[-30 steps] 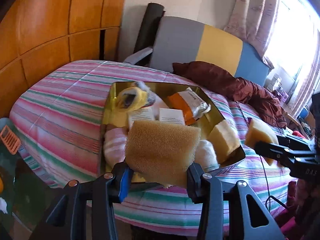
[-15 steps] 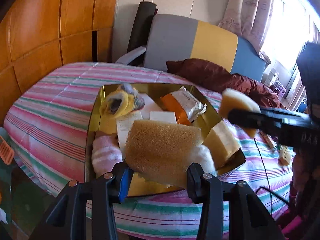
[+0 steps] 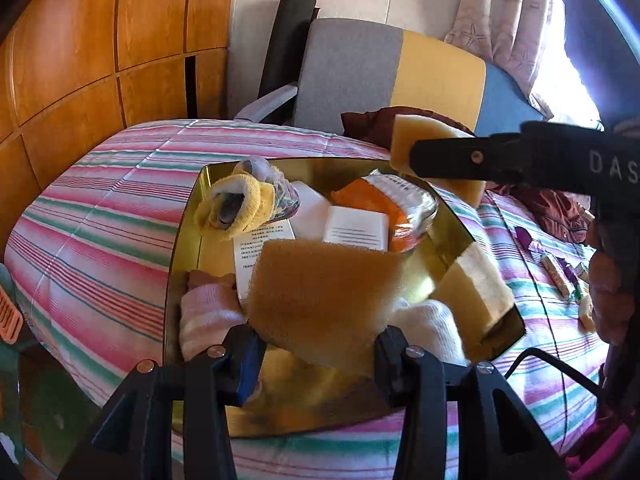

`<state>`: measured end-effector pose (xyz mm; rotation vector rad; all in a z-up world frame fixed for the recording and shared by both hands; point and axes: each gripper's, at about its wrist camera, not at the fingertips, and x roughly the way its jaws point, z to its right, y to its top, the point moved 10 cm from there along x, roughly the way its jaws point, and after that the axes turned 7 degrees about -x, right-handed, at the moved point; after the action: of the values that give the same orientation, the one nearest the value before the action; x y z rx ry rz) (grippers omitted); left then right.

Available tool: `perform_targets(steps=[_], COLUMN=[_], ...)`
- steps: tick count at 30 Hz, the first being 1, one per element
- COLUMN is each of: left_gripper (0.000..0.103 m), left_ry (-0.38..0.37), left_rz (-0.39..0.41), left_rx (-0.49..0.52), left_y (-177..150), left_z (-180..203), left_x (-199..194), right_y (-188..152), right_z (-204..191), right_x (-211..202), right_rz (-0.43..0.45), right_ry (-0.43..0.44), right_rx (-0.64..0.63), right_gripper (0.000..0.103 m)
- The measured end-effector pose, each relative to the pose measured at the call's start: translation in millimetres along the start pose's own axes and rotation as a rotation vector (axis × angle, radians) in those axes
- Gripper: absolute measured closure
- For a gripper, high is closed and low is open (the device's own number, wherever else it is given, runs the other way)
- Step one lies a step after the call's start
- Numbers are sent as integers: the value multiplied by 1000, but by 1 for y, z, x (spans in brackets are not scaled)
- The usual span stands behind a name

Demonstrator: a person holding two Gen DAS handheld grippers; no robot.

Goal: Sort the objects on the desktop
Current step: 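Lower both sponges into the gold tray and open both tools, then move both tools back over the remaining items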

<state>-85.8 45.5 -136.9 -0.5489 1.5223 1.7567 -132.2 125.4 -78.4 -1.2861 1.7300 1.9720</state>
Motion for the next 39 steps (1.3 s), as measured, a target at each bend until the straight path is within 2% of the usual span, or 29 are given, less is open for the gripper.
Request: perform_targets(steps=[4, 10, 12, 14, 17, 24, 31, 39], left_gripper=[57, 48, 45, 44, 41, 41, 41, 41], left_ry=[4, -12, -13, -13, -18, 12, 35, 40], left_rz=[-17, -19, -16, 0, 5, 12, 37, 63], left_rx=[-16, -18, -18, -28, -41, -66, -87, -75], left_y=[0, -7, -7, -5, -2, -3, 5, 7], left_z=[-3, -3, -4, -5, -6, -16, -23, -14], left_x=[7, 6, 5, 2, 1, -2, -12, -28], right_y=[8, 28, 35, 40, 40, 23, 6, -12], right_z=[5, 10, 10, 10, 11, 11, 6, -1], right_x=[16, 43, 53, 61, 67, 61, 40, 16], right_rz=[-13, -29, -34, -33, -40, -53, -39, -19], right_ry=[-9, -22, -21, -17, -12, -22, -32, -74], right_rx=[9, 17, 19, 28, 45, 44, 47, 22], right_gripper=[38, 38, 35, 25, 24, 23, 17, 17])
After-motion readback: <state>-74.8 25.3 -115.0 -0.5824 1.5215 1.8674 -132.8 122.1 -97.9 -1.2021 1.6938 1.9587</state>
